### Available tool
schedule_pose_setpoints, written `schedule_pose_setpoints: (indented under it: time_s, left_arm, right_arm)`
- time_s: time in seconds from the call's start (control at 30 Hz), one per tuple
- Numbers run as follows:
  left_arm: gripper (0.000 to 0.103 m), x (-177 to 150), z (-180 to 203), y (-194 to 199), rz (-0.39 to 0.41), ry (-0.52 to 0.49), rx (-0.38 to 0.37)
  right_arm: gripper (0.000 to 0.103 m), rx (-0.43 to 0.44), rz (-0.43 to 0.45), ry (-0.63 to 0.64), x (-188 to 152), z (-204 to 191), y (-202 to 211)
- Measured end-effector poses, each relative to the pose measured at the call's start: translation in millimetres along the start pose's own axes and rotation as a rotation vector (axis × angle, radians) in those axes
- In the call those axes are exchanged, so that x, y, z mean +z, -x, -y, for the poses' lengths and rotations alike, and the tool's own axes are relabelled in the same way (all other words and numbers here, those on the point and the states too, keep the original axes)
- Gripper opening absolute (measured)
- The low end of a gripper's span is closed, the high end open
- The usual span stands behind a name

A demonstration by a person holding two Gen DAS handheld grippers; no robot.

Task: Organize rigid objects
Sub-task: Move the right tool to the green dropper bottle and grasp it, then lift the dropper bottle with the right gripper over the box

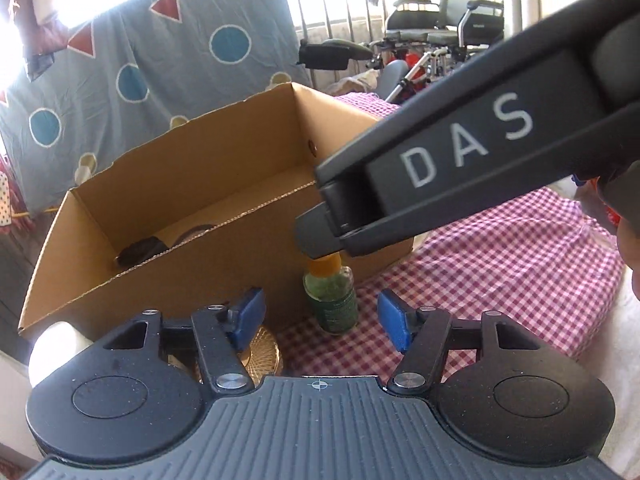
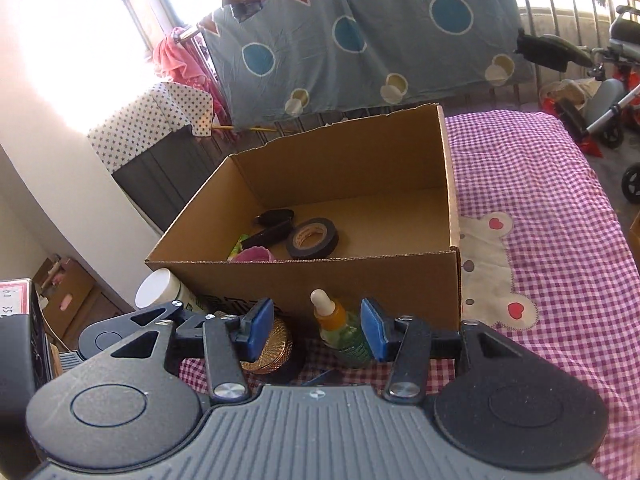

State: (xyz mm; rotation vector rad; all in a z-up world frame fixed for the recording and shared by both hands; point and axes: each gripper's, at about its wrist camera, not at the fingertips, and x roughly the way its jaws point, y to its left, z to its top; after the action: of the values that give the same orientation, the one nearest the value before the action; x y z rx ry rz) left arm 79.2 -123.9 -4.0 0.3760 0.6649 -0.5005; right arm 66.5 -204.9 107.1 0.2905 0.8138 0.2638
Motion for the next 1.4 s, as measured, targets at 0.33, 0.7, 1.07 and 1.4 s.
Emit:
schedule_pose_setpoints:
  time_s: [0.33,0.7,1.07,1.4]
  left_arm:
    - [0.054,-5,-2,-24,-0.024,-0.037,0.008]
    - [0.045,-8,2,-40,-0.046,-0.082,0.02]
    - [0.033,-12,15,-31,-0.039,-0.086,0.006]
    - [0.033,3,17,23,0.034,-0.089,0.028]
  right_arm:
    - [0.046,0.02,-0.072,-0.006,4,14,-28]
    - [0.04,0.061,-0.129,-0.019,7,28,-43]
    - [0.025,0.083,-0.11,-0.031,8,35,-30]
    - [0.025,0.087,-0.065,0.0,19,14,7]
